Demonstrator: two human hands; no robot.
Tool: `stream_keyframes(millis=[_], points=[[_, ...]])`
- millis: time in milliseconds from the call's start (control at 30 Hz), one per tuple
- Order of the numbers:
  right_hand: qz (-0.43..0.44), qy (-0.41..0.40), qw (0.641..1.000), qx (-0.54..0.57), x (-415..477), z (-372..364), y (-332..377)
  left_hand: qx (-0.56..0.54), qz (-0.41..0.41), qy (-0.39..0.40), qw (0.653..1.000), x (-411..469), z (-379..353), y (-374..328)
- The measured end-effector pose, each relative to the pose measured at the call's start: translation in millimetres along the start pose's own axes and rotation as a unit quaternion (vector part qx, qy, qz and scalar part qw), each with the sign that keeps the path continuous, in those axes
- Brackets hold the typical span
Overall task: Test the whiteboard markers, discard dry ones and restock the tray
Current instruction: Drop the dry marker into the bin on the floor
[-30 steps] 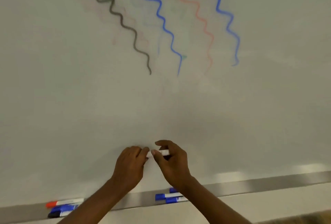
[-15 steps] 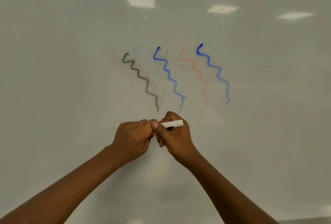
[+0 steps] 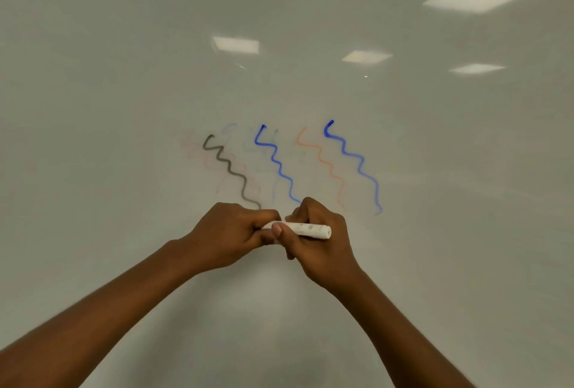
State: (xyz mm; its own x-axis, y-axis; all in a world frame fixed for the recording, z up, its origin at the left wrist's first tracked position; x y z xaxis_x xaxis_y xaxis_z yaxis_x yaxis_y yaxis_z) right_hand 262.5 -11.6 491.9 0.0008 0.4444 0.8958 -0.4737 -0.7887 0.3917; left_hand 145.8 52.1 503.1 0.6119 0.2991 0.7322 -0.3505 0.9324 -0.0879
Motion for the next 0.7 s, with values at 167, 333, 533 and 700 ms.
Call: stream_keyframes(millis=[167,333,533,700], points=[[0.006,-0.081,0.997,0.005,16.2,20.0,8.8,0.024,0.043,-0.055,0.997,18.7,16.1,3.4],[0.125,-0.252,0.956,0.084,34.4,73.7,15.7,0.079,0.104,-0.053,0.990,23.0,29.4,8.3],[0.126,-0.315,0.939,-0.060,63.1,115.8,3.2,0.145,0.025,-0.105,0.983,25.6,30.3,-6.9],[0.093,-0.327,0.934,-0.111,71.8,125.6,-12.5,0.173,-0.005,-0.125,0.977,33.8,32.1,-11.2]])
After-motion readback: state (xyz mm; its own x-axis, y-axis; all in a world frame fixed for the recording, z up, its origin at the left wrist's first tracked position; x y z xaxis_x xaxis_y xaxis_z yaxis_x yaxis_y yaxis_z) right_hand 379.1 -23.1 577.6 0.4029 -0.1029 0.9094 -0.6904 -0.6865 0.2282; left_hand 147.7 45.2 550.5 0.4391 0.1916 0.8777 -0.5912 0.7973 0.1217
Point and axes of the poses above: each hand's wrist, its own x-axis towards the middle knuckle, its own z-axis out of the back of the hand, y = z × x, the point moved 7 cm from there along x, towards the middle knuckle, and after that the axes turned 9 degrees about z, right-handed, at the moved point
